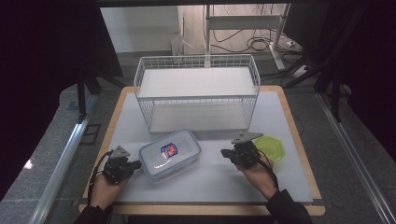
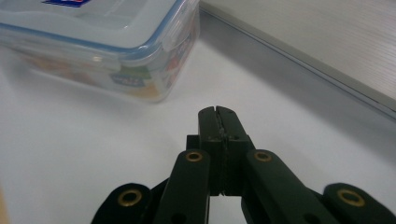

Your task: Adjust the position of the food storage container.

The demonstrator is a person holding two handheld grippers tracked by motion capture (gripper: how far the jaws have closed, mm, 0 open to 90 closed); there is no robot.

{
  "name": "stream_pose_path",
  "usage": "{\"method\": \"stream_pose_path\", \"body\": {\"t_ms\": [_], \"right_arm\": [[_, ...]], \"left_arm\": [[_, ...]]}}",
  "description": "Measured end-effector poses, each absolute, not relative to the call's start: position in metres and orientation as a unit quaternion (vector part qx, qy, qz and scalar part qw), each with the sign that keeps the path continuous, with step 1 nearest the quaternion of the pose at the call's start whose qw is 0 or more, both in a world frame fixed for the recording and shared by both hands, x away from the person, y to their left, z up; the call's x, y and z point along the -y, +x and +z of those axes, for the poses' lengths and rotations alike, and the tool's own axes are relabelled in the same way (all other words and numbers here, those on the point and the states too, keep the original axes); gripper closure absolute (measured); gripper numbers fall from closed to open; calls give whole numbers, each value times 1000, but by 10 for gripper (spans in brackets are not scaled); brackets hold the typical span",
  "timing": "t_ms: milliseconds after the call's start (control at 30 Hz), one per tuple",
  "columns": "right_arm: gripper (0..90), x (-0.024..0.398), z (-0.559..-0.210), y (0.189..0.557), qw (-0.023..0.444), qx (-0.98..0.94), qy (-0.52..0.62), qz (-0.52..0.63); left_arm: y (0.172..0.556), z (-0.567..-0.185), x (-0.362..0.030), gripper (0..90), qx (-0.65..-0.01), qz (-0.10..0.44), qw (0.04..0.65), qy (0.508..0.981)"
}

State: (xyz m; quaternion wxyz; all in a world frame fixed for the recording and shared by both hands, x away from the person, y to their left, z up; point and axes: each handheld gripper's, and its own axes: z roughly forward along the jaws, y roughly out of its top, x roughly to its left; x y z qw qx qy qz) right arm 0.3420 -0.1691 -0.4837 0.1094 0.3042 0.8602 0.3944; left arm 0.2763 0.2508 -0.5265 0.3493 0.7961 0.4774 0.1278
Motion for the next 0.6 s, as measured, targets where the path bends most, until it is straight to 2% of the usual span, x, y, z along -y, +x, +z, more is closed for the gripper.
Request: {"method": "stream_pose_path", "body": {"t_ms": [600], "right_arm": [[900, 135, -504, 376, 110, -863, 321, 374]], "left_arm": [[332, -526, -220, 897, -458, 126, 360, 803]]}}
